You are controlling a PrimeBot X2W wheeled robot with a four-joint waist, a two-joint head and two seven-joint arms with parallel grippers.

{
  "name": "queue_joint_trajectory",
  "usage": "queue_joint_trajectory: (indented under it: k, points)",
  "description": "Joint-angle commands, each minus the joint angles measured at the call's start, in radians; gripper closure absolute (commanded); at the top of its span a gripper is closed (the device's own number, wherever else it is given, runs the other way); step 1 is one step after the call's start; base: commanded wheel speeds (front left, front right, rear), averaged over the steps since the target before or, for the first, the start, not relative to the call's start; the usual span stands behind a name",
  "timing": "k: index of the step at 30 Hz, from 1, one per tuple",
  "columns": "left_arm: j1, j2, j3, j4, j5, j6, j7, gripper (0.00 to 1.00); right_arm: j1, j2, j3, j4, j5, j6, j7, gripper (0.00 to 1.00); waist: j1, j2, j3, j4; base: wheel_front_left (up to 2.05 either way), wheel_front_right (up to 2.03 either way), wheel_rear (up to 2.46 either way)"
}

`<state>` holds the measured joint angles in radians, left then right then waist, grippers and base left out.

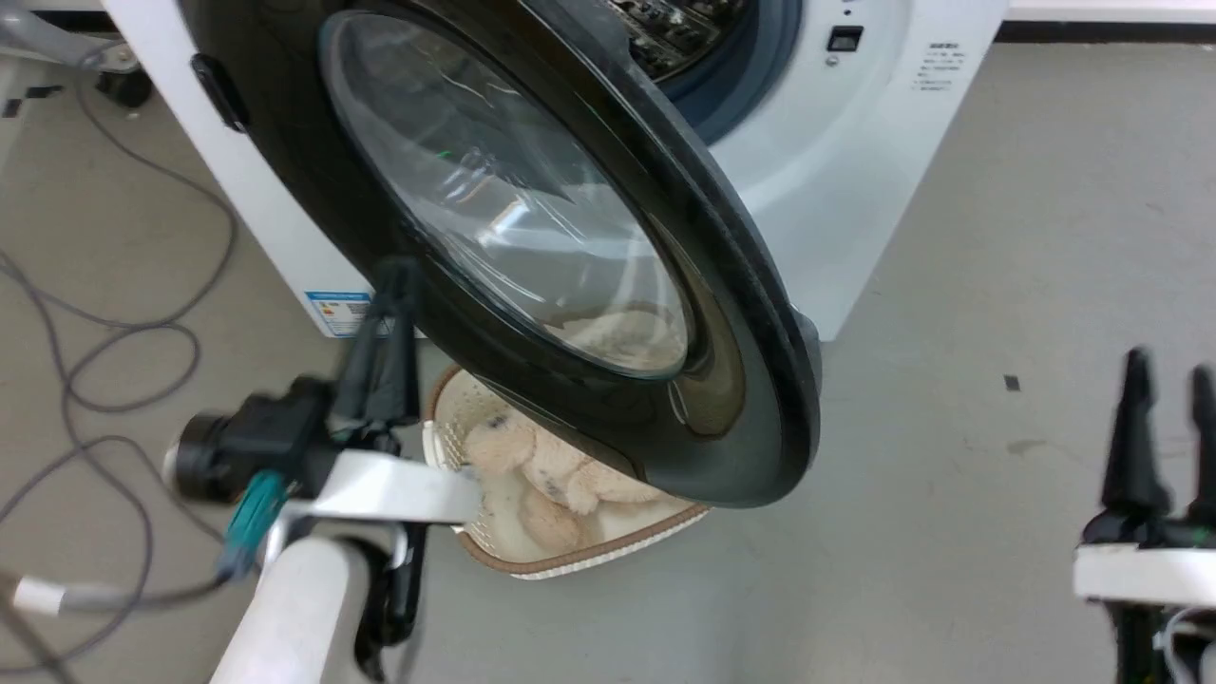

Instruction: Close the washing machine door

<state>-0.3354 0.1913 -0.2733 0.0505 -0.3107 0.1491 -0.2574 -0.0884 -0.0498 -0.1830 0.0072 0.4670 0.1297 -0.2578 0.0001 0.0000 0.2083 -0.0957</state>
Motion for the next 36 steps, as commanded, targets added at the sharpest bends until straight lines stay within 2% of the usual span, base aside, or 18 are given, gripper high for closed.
queue_joint_trajectory:
  k: [1, 3, 8, 9, 10, 13, 16, 21, 24, 29, 36]
  points:
    - [0.047, -0.013, 0.034, -0.037, 0.048, 0.019, -0.004, 0.00, -0.029, 0.000, -0.006, -0.035, -0.009, 0.001, -0.004, 0.00, -0.0001, 0.0000, -0.010, 0.012, 0.00, 0.00, 0.00]
    - [0.086, -0.014, 0.069, -0.075, 0.113, 0.035, -0.004, 0.00, -0.051, 0.000, -0.005, -0.080, -0.001, 0.001, -0.004, 0.00, -0.0001, 0.0000, -0.018, 0.021, 0.00, 0.00, 0.00]
    - [0.163, -0.041, 0.172, -0.132, 0.167, 0.055, -0.004, 0.00, -0.111, 0.000, 0.036, -0.212, 0.002, 0.001, -0.004, 0.00, -0.0001, 0.0000, -0.039, 0.048, 0.00, 0.00, 0.00]
    - [0.179, -0.044, 0.191, -0.137, 0.175, 0.058, -0.004, 0.00, -0.124, 0.000, 0.052, -0.244, -0.005, 0.001, -0.004, 0.58, -0.0001, 0.0000, -0.045, 0.053, 0.00, 0.00, 0.00]
    - [0.193, -0.045, 0.206, -0.142, 0.185, 0.060, -0.004, 0.00, -0.136, 0.000, 0.070, -0.276, -0.004, 0.001, -0.004, 1.00, -0.0001, 0.0000, -0.051, 0.058, 0.00, 0.00, 0.00]
    - [0.233, -0.057, 0.242, -0.151, 0.202, 0.065, -0.004, 0.00, -0.158, 0.000, 0.156, -0.365, -0.012, 0.001, -0.004, 1.00, -0.0001, 0.0000, -0.067, 0.071, 0.00, 0.00, 0.00]
    - [0.258, -0.068, 0.269, -0.152, 0.209, 0.058, -0.004, 0.00, -0.168, -0.004, 0.290, -0.426, -0.034, 0.001, -0.004, 1.00, -0.0001, 0.0000, -0.076, 0.083, 0.00, 0.00, 0.00]
    - [0.275, -0.087, 0.294, -0.153, 0.216, 0.038, -0.004, 0.00, -0.157, -0.099, 0.509, -0.446, -0.078, 0.001, -0.004, 1.00, -0.0001, 0.0000, -0.077, 0.099, 0.00, 0.00, 0.00]
    - [0.276, -0.101, 0.305, -0.151, 0.215, 0.027, -0.004, 0.00, -0.135, -0.180, 0.609, -0.407, -0.171, 0.001, -0.004, 1.00, -0.0001, 0.0000, -0.076, 0.107, 0.00, 0.00, 0.00]
    - [0.272, -0.116, 0.320, -0.154, 0.219, 0.013, -0.004, 0.00, -0.063, -0.229, 0.669, -0.301, -0.274, 0.001, -0.004, 1.00, -0.0001, 0.0000, -0.066, 0.110, 0.00, 0.00, 0.00]
    - [0.260, -0.128, 0.332, -0.157, 0.223, 0.003, -0.004, 0.00, -0.017, -0.225, 0.607, -0.174, -0.296, 0.001, -0.004, 1.00, -0.0001, 0.0000, -0.034, 0.102, 0.00, 0.00, 0.00]
